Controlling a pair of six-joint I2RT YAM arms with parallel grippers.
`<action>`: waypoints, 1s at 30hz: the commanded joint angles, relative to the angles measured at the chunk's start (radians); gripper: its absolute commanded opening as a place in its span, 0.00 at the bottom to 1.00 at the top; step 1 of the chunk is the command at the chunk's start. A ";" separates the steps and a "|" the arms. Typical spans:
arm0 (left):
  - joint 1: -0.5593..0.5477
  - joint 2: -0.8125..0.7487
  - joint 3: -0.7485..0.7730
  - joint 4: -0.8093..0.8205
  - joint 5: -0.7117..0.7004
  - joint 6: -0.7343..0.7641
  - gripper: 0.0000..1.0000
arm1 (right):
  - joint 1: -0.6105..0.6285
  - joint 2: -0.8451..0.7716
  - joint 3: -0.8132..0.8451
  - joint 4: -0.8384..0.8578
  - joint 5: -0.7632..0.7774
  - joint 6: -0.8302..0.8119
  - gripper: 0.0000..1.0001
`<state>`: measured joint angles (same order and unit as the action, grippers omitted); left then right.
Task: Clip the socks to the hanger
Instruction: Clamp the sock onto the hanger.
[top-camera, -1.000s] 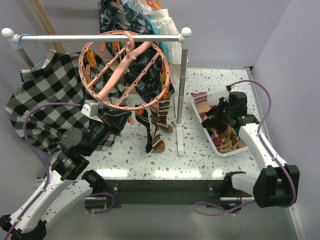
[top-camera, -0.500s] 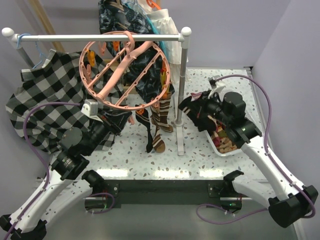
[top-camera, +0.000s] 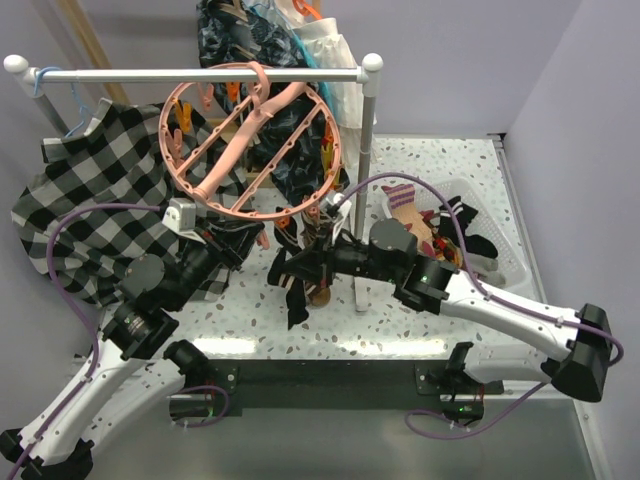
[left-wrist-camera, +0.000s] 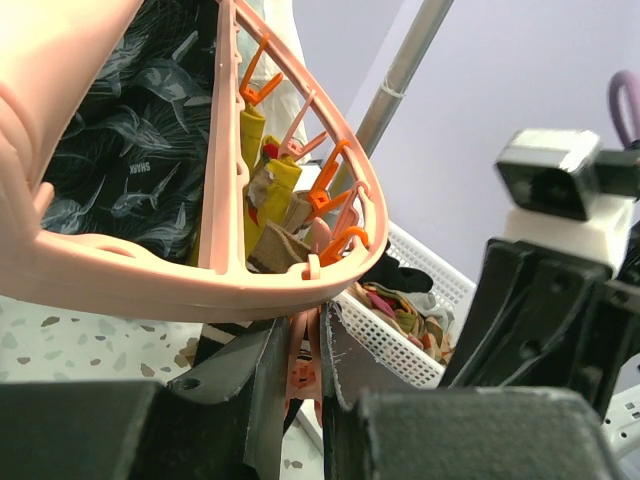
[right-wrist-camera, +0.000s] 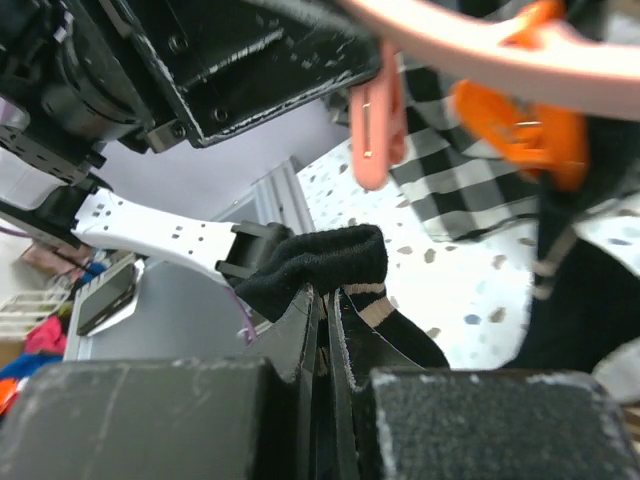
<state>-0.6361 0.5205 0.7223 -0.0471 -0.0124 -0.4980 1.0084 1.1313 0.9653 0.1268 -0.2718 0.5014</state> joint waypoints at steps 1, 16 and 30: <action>0.001 0.003 0.040 0.021 0.008 -0.019 0.00 | 0.053 0.071 0.052 0.169 0.062 0.055 0.00; 0.000 -0.011 0.026 0.026 0.008 -0.024 0.00 | 0.059 0.125 0.056 0.192 0.216 0.098 0.00; 0.000 -0.016 0.019 0.032 0.026 -0.027 0.00 | 0.059 0.133 0.064 0.166 0.240 0.104 0.00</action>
<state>-0.6361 0.5106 0.7223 -0.0471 -0.0021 -0.5072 1.0634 1.2682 0.9810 0.2527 -0.0597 0.5911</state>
